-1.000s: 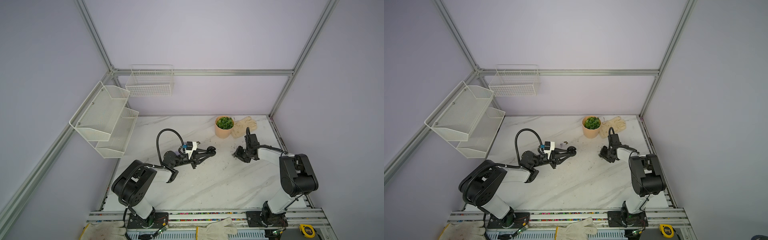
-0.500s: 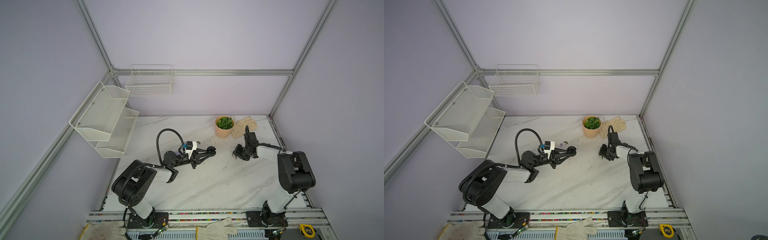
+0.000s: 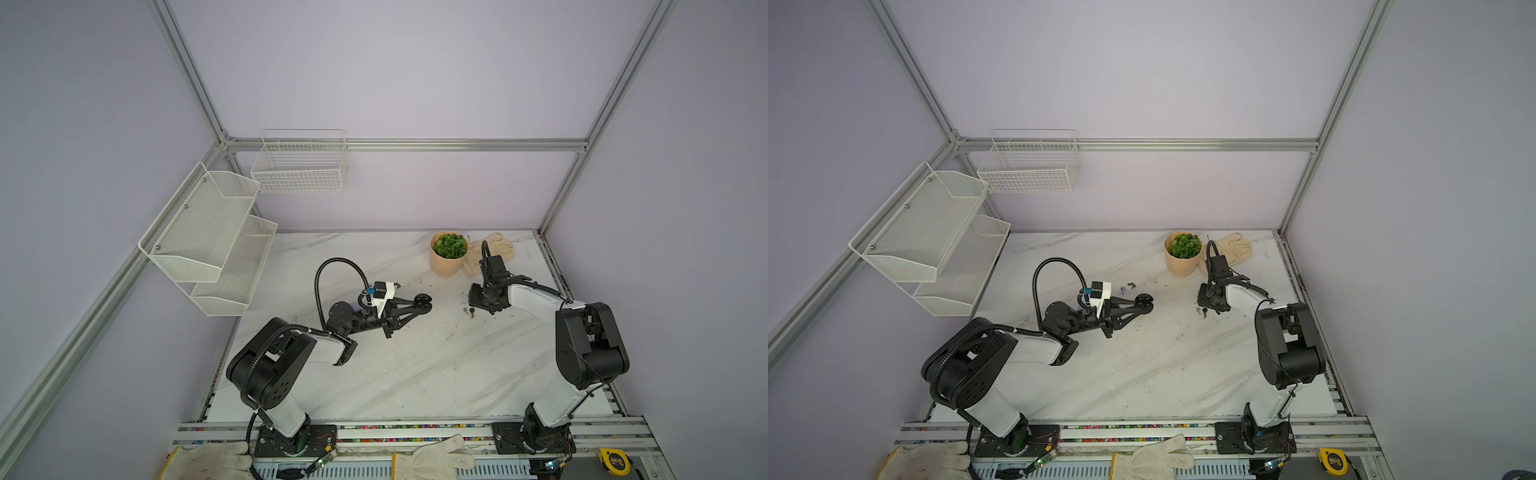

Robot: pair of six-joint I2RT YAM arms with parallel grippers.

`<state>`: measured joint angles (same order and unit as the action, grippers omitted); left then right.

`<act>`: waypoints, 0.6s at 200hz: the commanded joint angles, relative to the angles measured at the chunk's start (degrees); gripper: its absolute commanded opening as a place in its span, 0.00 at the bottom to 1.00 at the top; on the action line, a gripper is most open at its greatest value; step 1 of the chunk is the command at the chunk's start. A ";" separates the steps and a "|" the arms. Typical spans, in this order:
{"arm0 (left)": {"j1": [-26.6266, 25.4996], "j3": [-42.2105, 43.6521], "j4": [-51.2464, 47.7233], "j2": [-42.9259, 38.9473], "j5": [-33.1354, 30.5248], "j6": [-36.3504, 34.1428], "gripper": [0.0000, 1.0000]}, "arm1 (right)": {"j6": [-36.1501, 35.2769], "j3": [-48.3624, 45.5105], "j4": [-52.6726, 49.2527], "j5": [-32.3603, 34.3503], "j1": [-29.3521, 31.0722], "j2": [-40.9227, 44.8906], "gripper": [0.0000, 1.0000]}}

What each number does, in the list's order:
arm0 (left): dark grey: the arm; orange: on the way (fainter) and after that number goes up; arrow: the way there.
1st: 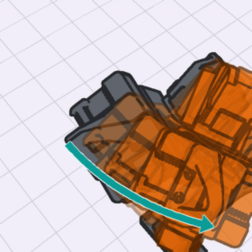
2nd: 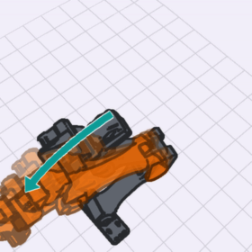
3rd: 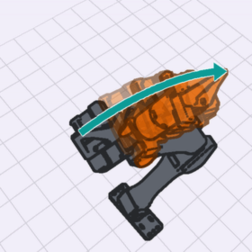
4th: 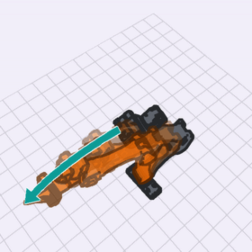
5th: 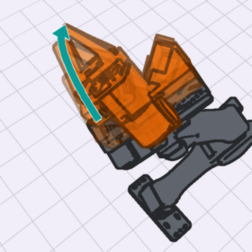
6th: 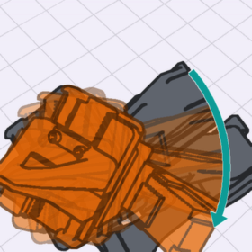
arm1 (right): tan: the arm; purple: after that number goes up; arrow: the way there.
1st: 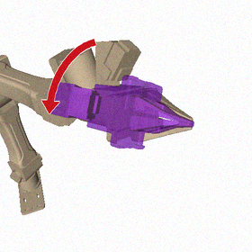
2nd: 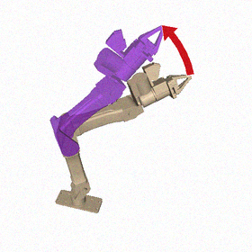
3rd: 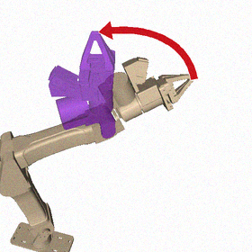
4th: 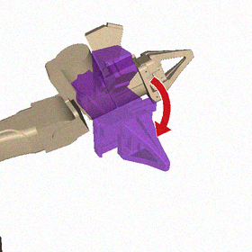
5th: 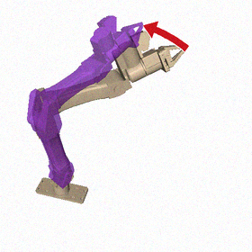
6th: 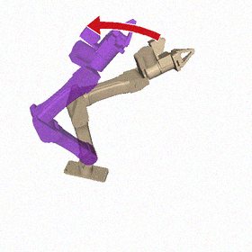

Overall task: Insert the wireless bluetooth earbuds into the charging case
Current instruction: 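Lower the right gripper over the black earbud on the table, then close the right gripper on the black earbud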

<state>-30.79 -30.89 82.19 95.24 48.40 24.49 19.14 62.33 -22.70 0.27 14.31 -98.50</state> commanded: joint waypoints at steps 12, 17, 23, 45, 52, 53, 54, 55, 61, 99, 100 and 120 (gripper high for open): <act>0.24 -1.41 3.85 -0.23 0.42 0.90 0.00 | -3.55 2.87 -6.63 7.01 3.72 -3.30 0.43; 0.22 -1.46 3.85 -0.26 0.43 0.91 0.00 | -3.68 3.00 -6.61 7.00 3.82 -3.56 0.43; 0.22 -1.56 3.92 -0.15 0.52 0.99 0.00 | -3.83 2.96 -6.49 6.77 3.86 -3.95 0.43; 0.28 -1.59 3.90 -0.11 0.50 1.09 0.00 | -4.02 2.96 -6.51 6.61 3.80 -4.60 0.43; 0.21 -1.53 3.90 -0.14 0.54 1.09 0.00 | -4.02 2.81 -6.35 6.00 3.80 -4.68 0.43; 0.21 -1.53 3.87 -0.14 0.50 1.09 0.00 | -4.02 2.76 -6.24 5.94 3.84 -4.73 0.42; 0.20 -1.53 3.86 -0.14 0.53 1.09 0.00 | -4.02 2.74 -6.23 5.87 3.87 -4.75 0.42; 0.20 -1.54 3.86 -0.14 0.50 1.09 0.00 | -4.02 2.73 -6.18 5.74 3.83 -4.72 0.42; 0.21 -1.47 3.87 -0.12 0.49 1.00 0.00 | -4.07 2.67 -5.89 4.89 3.80 -4.77 0.42; 0.20 -1.46 3.87 0.03 0.38 0.81 0.00 | -4.22 3.03 -5.34 4.47 3.85 -6.25 0.39; 0.20 -1.45 3.86 0.03 0.38 0.81 0.00 | -4.20 3.04 -5.34 4.47 3.81 -6.26 0.39; 0.21 -1.37 3.86 -0.06 0.41 0.82 0.00 | -4.22 3.12 -5.25 4.39 3.81 -6.27 0.36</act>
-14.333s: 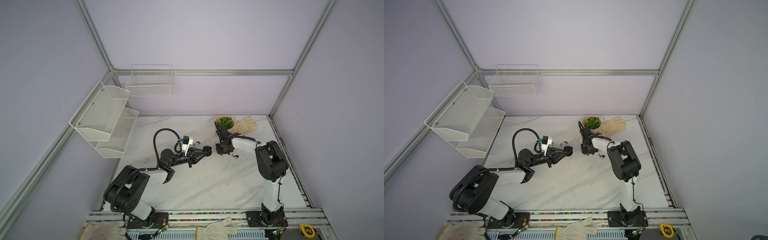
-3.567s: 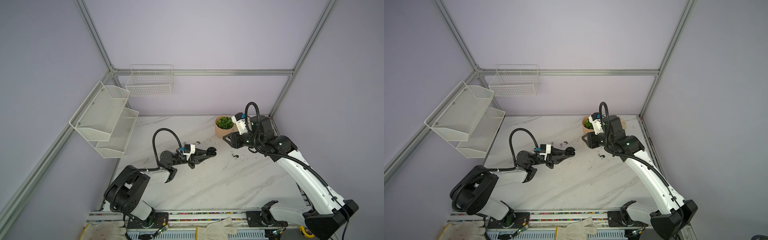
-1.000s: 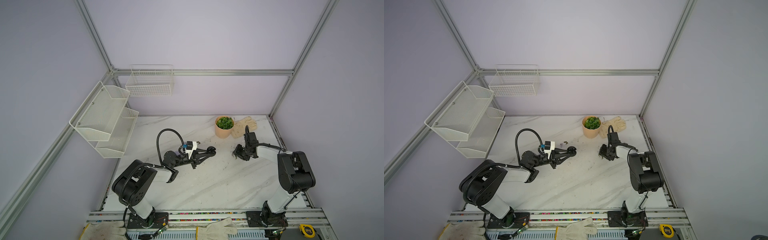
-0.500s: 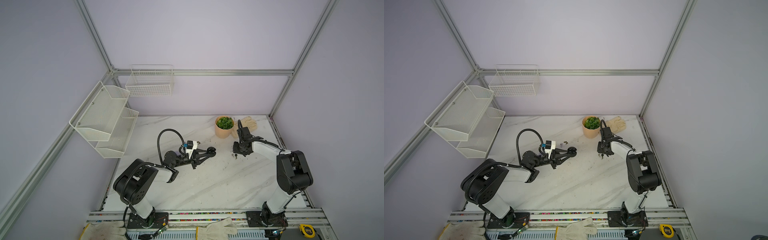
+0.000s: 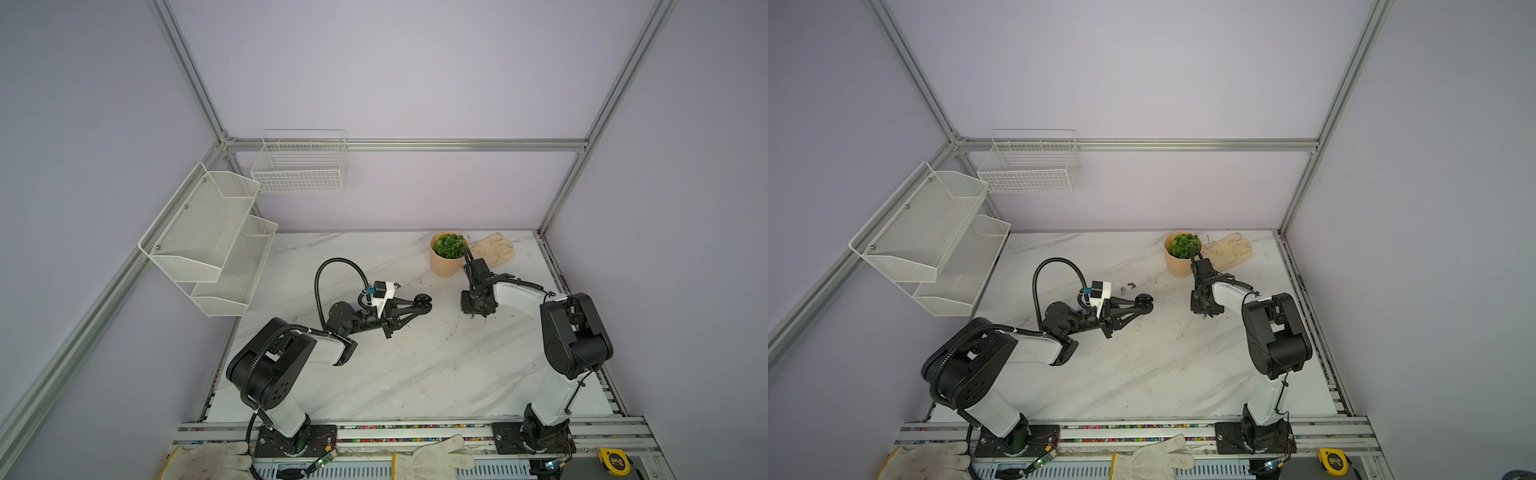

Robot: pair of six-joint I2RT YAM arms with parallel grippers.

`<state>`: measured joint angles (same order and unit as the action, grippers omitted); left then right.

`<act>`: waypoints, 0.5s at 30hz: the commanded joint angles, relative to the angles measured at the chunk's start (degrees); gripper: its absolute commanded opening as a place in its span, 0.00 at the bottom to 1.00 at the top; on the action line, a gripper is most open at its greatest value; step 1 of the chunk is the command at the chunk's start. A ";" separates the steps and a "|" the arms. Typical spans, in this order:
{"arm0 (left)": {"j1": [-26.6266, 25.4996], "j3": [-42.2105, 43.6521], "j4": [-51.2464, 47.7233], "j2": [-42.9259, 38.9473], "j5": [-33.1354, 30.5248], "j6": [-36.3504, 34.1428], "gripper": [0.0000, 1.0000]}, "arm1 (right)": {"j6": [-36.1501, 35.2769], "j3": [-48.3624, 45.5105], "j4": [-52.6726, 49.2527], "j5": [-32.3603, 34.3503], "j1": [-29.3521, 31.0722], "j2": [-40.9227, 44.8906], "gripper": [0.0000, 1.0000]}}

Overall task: Insert the wireless bluetooth earbuds into the charging case
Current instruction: 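Close the right gripper on the black earbud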

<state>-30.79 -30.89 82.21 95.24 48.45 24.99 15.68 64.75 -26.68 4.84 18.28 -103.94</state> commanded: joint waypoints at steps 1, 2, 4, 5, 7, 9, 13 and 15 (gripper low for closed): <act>0.25 -1.36 3.84 -0.10 0.30 0.32 0.00 | -0.75 0.67 -1.27 -0.23 -0.17 -0.87 0.36; 0.25 -1.28 3.91 -0.15 0.33 0.23 0.00 | -0.74 0.64 -1.27 -0.21 -0.13 -0.85 0.36; 0.20 -1.28 3.84 -0.23 0.24 0.06 0.00 | -0.74 0.55 -1.27 -0.21 -0.16 -1.09 0.35; 0.20 -1.23 3.83 -0.30 0.19 0.06 0.00 | -0.74 0.39 -1.26 -0.06 -0.16 -1.15 0.35; 0.20 -1.32 3.91 -0.23 0.16 0.08 0.00 | -0.74 0.32 -1.14 0.16 -0.11 -1.32 0.34; 0.13 -1.40 3.90 -0.30 0.22 0.14 0.00 | -0.74 0.28 -1.04 0.09 -0.10 -1.44 0.34; 0.20 -1.54 3.91 -0.10 0.30 0.23 0.00 | -0.66 0.25 -0.92 0.39 -0.19 -1.83 0.31; 0.20 -1.74 3.86 0.07 0.35 0.47 0.00 | -0.66 0.30 -1.10 0.77 -0.17 -2.01 0.30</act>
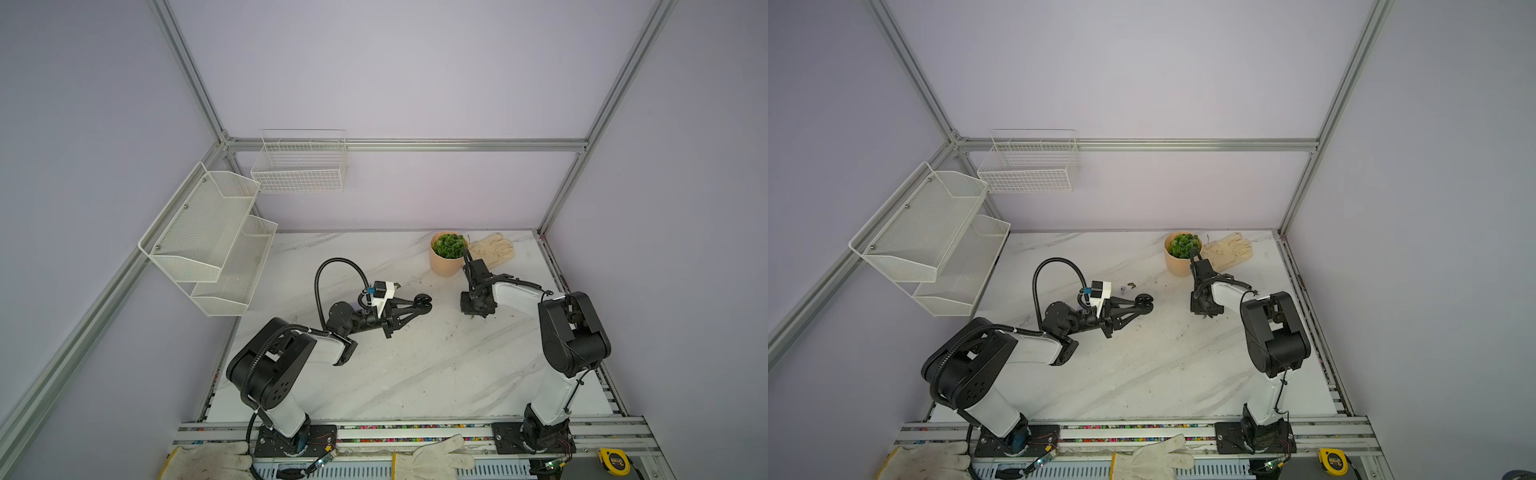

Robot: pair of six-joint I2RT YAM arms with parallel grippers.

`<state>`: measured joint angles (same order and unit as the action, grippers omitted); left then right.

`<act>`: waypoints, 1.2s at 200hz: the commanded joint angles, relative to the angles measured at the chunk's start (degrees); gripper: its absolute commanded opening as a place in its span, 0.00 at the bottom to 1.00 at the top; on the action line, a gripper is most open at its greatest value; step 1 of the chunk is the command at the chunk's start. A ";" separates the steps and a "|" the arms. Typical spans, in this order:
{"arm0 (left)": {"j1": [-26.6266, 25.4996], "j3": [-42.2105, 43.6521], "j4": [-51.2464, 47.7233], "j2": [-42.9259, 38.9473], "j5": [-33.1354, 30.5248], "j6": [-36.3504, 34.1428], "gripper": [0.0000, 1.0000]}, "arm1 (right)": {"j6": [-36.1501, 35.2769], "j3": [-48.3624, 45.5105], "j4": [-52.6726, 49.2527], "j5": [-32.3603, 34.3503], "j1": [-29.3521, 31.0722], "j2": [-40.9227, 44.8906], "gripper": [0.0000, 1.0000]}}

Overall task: Insert the wireless bluetooth earbuds into the charging case
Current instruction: 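Close the right gripper on the black earbud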

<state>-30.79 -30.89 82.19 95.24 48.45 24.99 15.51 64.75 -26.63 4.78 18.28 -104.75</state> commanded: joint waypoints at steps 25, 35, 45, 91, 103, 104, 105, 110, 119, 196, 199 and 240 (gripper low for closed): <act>0.20 -1.89 3.89 0.21 0.39 0.56 0.00 | -0.52 0.29 -1.14 1.10 -0.17 -0.98 0.28; 0.20 -1.93 3.87 0.20 0.34 0.58 0.00 | -0.52 0.26 -1.14 1.33 -0.12 -1.03 0.28; 0.20 -1.93 3.90 0.27 0.38 0.58 0.00 | -0.40 0.24 -1.14 1.57 -0.17 -0.98 0.27; 0.22 -2.06 3.90 0.30 0.45 0.85 0.00 | -0.13 0.29 -1.28 2.25 -0.17 -1.07 0.24; 0.28 -2.07 3.91 0.30 0.47 0.93 0.00 | -0.13 0.34 -1.26 2.18 -0.15 -1.14 0.24; 0.24 -2.11 3.92 0.30 0.49 0.93 0.00 | -0.13 0.36 -1.29 2.22 -0.12 -1.15 0.24; 0.22 -2.09 3.89 0.30 0.46 0.93 0.00 | -0.17 0.32 -1.26 2.19 -0.15 -1.16 0.24; 0.20 -2.10 3.86 0.25 0.48 1.02 0.00 | -0.13 0.32 -1.26 2.22 -0.18 -1.16 0.23; 0.20 -2.15 3.87 0.27 0.48 1.11 0.00 | -0.17 0.39 -1.32 2.33 -0.13 -1.28 0.23; 0.24 -2.23 3.90 0.21 0.53 1.20 0.00 | -0.23 1.69 -1.76 3.37 -0.11 -2.39 0.27; 0.23 -2.24 3.87 0.27 0.58 1.20 0.00 | -0.21 1.69 -1.71 3.38 -0.15 -2.39 0.27; 0.18 -2.32 3.85 0.38 0.52 1.37 0.00 | -0.30 1.78 -1.76 3.44 -0.12 -2.70 0.28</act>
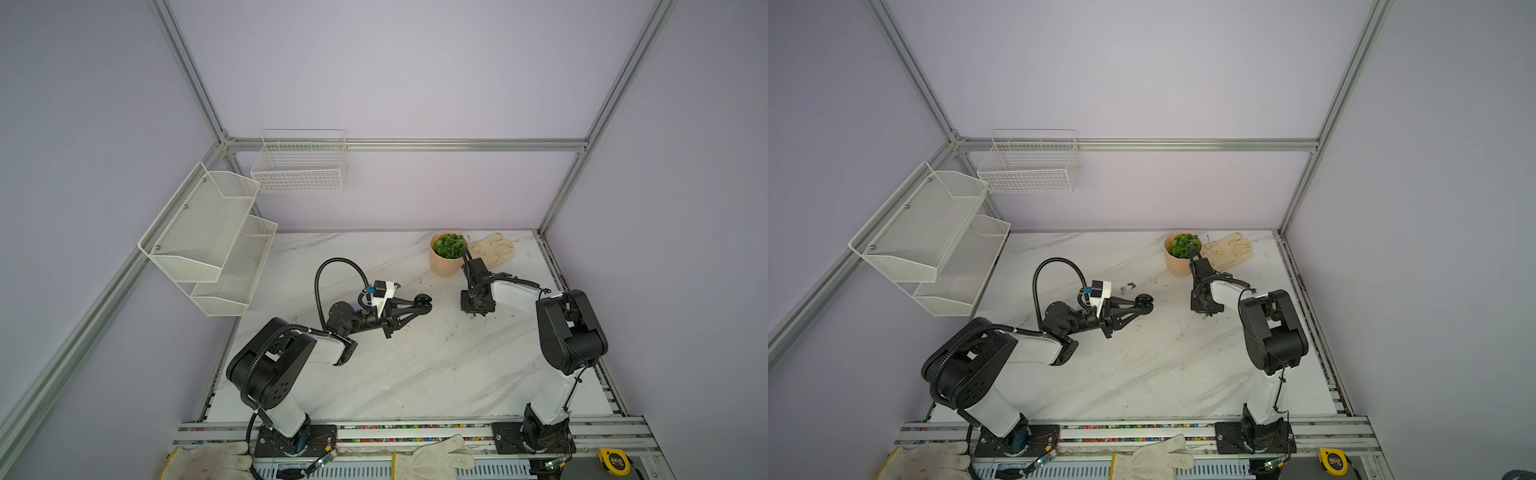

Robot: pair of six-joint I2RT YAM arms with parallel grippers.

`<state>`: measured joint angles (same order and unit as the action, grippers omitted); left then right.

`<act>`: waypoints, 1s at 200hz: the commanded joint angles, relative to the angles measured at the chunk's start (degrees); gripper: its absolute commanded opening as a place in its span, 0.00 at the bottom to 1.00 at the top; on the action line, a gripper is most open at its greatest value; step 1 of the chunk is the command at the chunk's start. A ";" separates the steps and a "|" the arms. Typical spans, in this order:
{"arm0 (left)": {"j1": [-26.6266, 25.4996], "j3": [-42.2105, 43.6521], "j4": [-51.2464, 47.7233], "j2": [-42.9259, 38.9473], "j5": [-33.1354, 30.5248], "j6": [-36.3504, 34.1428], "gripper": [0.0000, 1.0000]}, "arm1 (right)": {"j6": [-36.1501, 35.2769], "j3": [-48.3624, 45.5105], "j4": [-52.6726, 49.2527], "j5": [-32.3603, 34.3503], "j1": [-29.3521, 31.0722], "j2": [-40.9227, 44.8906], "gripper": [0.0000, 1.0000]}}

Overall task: Insert the wireless bluetooth earbuds into the charging case
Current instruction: 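Close the right gripper on the black earbud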

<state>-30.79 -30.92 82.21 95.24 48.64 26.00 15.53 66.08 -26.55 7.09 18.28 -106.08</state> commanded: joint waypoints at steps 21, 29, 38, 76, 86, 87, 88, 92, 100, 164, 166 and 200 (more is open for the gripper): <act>0.25 -2.28 3.87 0.38 0.34 0.37 0.00 | -0.46 0.33 -2.01 1.15 -0.15 -1.06 0.27; 0.20 -2.31 3.84 0.38 0.38 0.37 0.00 | -0.42 0.26 -2.09 1.08 -0.13 -0.84 0.27; 0.20 -2.31 3.86 0.38 0.32 0.37 0.00 | -0.46 0.10 -2.26 1.04 -0.12 -0.58 0.26; 0.20 -2.49 3.83 0.50 0.45 0.46 0.00 | -0.07 -0.68 -2.98 0.78 -0.17 0.31 0.26; 0.20 -2.62 3.88 0.65 0.56 0.50 0.00 | -0.08 -0.72 -3.07 0.47 -0.12 0.43 0.28; 0.20 -2.64 3.90 0.65 0.57 0.52 0.00 | -0.07 -0.74 -3.07 0.47 -0.10 0.44 0.28; 0.20 -2.65 3.86 0.65 0.57 0.58 0.00 | -0.07 -0.74 -3.07 0.47 -0.10 0.44 0.28; 0.20 -2.66 3.84 0.64 0.58 0.63 0.00 | -0.06 -0.79 -3.07 0.47 -0.17 0.39 0.29; 0.20 -2.78 3.85 0.73 0.64 0.79 0.00 | -0.06 -0.76 -3.07 0.42 -0.18 0.45 0.29; 0.20 -2.70 3.83 0.69 0.55 0.81 0.00 | -0.07 -0.75 -3.16 0.37 0.09 0.53 0.28; 0.24 -2.69 3.83 0.66 0.53 0.81 0.00 | -0.11 -0.72 -3.16 0.33 0.13 0.53 0.28; 0.22 -2.80 3.86 0.72 0.48 0.72 0.00 | 0.27 -1.05 -3.24 0.13 0.24 0.82 0.25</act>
<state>-30.79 -30.94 82.21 95.79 48.82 26.48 15.55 66.08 -26.70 7.03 18.28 -106.06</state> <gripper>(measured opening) 0.199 0.254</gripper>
